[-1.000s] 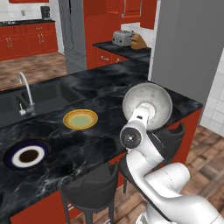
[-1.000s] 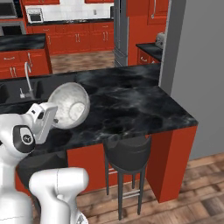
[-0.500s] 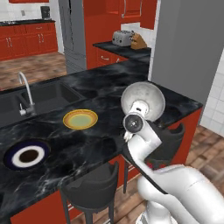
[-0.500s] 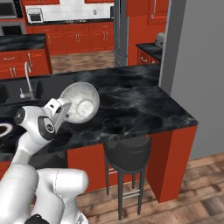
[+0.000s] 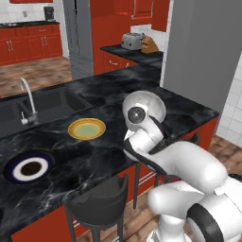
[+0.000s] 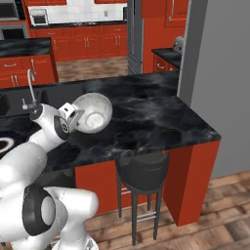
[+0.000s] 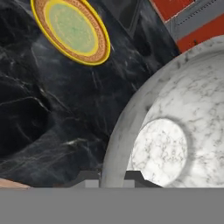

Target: Move the bowls from the cabinet to the plates on the dining table.

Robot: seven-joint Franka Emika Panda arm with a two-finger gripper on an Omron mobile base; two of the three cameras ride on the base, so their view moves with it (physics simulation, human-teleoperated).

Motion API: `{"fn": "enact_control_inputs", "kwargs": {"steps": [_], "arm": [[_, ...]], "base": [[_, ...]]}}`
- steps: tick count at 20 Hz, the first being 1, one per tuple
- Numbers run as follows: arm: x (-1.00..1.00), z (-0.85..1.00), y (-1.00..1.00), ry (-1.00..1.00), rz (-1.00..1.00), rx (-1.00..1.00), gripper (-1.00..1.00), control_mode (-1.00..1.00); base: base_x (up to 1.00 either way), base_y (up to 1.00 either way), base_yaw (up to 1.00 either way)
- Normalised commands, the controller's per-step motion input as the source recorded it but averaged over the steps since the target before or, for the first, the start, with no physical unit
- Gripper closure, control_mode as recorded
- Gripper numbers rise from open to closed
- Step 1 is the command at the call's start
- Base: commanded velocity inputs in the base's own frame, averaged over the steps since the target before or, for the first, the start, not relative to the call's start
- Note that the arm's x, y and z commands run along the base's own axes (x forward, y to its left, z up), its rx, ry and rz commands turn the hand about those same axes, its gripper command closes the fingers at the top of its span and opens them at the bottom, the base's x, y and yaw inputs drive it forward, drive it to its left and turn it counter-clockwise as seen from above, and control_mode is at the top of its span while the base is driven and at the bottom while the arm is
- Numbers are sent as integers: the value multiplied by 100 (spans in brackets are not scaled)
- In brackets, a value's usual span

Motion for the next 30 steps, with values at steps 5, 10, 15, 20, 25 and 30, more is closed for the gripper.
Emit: {"fn": "enact_control_inputs", "kwargs": {"steps": [5, 10, 15, 20, 25, 30], "arm": [[59, -20, 32, 16, 0, 0, 100, -100], [54, -40, 32, 7, 0, -8, 100, -100], [25, -51, 41, 0, 0, -22, 100, -100], [24, -38, 27, 0, 1, -20, 100, -100], [33, 11, 4, 0, 2, -10, 100, -100], [28, 30, 0, 0, 4, -6, 100, -100]], "base": [[0, 0, 0], [0, 0, 0], [0, 0, 0], [0, 0, 0], [0, 0, 0], [0, 0, 0]]}}
